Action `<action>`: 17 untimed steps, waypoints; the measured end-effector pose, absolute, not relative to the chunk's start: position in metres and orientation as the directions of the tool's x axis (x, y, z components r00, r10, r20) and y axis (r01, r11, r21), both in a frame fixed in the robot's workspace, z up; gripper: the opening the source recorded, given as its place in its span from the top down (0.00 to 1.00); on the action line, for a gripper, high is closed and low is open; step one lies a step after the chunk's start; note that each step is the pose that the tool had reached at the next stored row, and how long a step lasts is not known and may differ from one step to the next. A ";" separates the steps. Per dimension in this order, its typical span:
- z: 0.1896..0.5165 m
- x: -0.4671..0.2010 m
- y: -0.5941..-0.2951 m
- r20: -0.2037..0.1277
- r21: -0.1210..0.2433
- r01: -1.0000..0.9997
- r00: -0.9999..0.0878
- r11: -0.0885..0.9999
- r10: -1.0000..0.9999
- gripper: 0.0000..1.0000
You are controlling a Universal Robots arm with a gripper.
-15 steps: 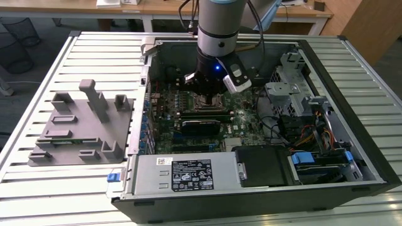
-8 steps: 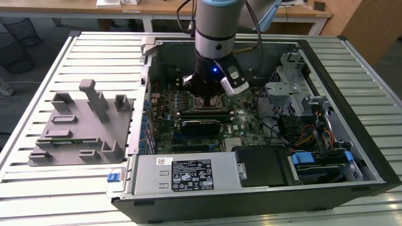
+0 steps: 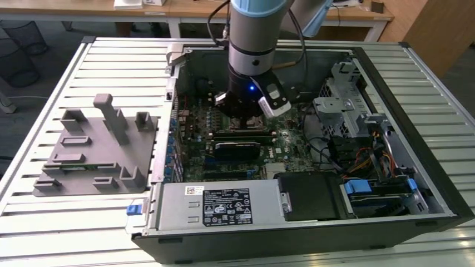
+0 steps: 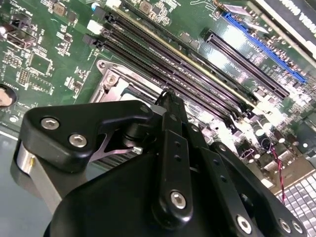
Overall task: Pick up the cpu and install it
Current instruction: 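Install the second cpu locking lever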
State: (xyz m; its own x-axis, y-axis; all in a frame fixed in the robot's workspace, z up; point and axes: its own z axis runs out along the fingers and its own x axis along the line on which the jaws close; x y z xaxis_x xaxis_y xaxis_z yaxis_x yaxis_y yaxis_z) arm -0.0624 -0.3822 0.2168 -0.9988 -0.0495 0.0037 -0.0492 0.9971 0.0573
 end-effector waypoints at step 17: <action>0.213 -0.072 -0.393 0.001 0.108 -0.049 -0.999 0.993 -0.050 0.89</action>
State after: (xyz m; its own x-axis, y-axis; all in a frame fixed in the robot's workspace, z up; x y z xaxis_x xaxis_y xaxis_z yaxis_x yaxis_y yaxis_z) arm -0.0718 -0.3932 0.2126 -0.9988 -0.0497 0.0013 -0.0493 0.9930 0.1077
